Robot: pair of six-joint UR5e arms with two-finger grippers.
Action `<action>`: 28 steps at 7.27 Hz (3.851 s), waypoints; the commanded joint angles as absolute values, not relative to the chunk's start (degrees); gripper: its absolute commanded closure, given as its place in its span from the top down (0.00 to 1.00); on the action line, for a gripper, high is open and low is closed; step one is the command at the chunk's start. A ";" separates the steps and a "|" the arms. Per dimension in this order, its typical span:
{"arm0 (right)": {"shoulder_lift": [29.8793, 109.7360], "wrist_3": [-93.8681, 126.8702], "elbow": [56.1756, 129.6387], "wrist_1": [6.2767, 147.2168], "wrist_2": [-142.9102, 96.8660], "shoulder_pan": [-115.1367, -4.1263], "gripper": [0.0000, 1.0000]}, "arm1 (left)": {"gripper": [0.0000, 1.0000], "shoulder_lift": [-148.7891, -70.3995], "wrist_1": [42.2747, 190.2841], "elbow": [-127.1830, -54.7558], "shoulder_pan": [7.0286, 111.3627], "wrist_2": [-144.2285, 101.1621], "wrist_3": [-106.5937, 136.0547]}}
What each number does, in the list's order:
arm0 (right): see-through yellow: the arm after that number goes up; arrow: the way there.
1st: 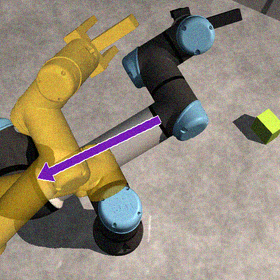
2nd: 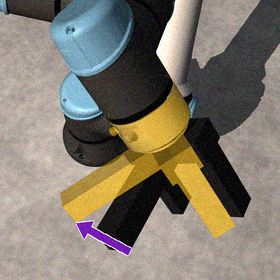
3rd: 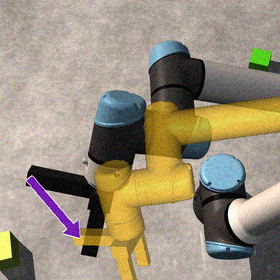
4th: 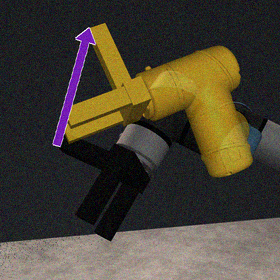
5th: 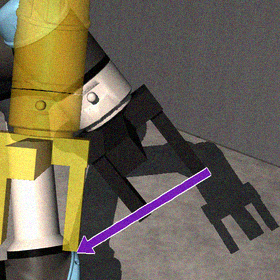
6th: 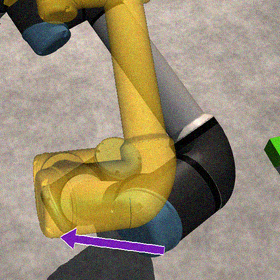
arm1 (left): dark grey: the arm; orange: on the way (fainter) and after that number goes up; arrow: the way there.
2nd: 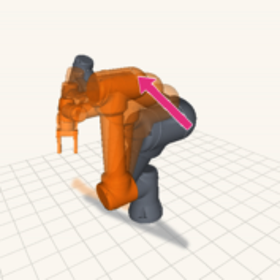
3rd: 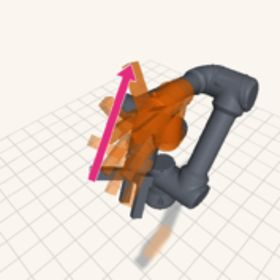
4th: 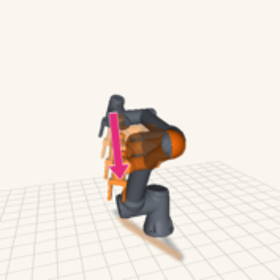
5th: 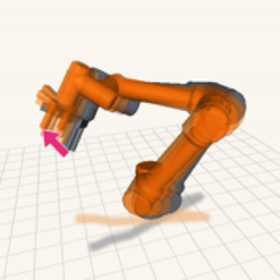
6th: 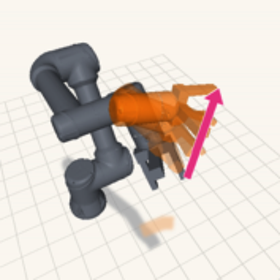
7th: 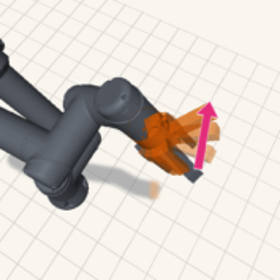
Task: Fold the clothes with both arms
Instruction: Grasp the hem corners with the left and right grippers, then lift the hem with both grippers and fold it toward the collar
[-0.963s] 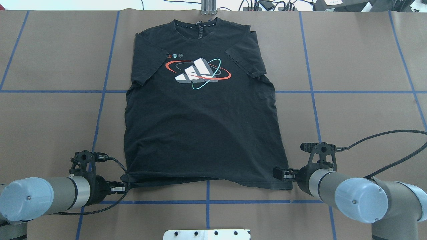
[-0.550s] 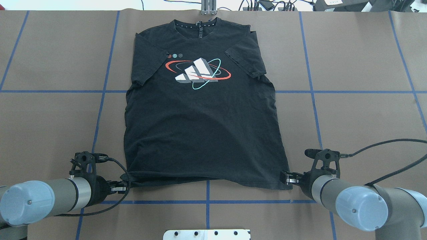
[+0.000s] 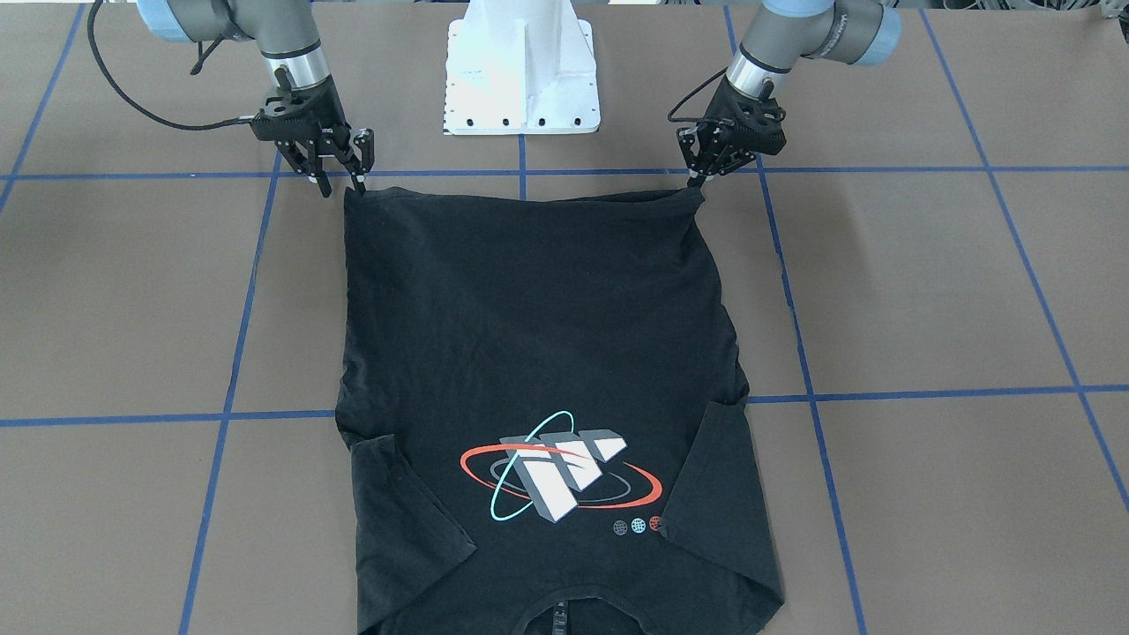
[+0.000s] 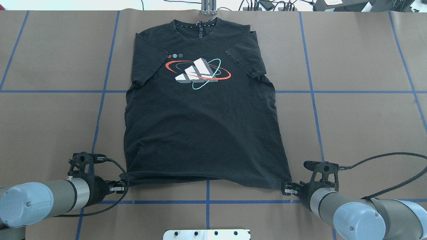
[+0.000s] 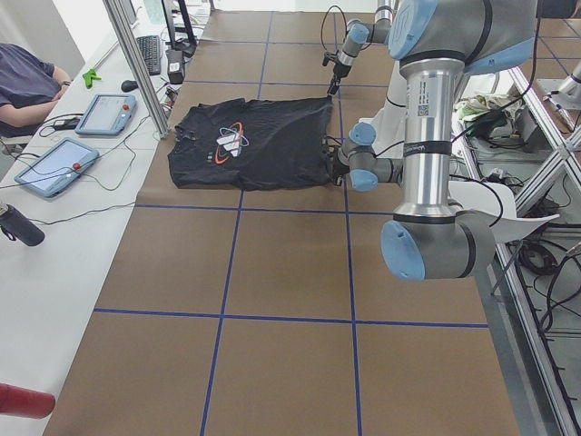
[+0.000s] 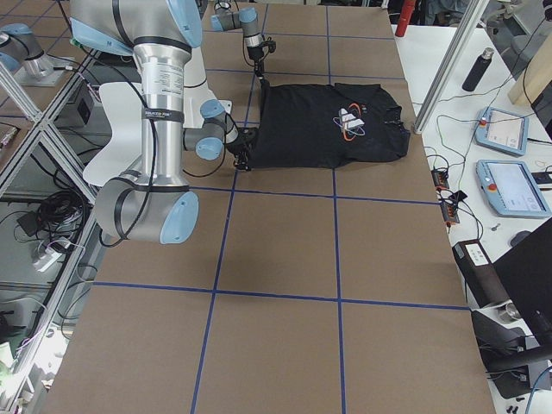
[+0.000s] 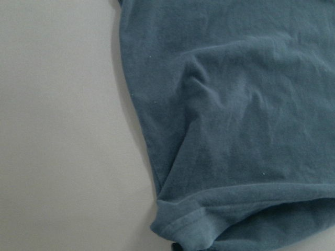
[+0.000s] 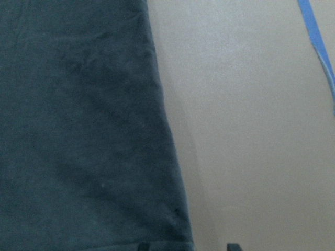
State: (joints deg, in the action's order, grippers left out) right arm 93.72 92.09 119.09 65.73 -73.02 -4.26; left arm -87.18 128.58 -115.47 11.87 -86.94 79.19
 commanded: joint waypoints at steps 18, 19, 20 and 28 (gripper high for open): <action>97.91 86.04 155.52 93.64 -90.09 -0.40 0.00 | 0.00 -85.52 109.77 -138.07 12.60 -101.60 72.07; 97.21 86.57 158.96 96.91 -89.48 1.65 0.00 | 0.00 -85.52 109.69 -138.69 12.31 -101.60 72.33; 95.90 86.57 158.91 97.55 -88.60 -0.94 0.00 | 0.00 -85.95 109.34 -139.04 13.17 -101.69 72.33; 69.03 82.01 137.16 107.75 -88.33 -32.40 0.00 | 0.00 -106.76 109.16 -117.79 40.76 -101.43 62.15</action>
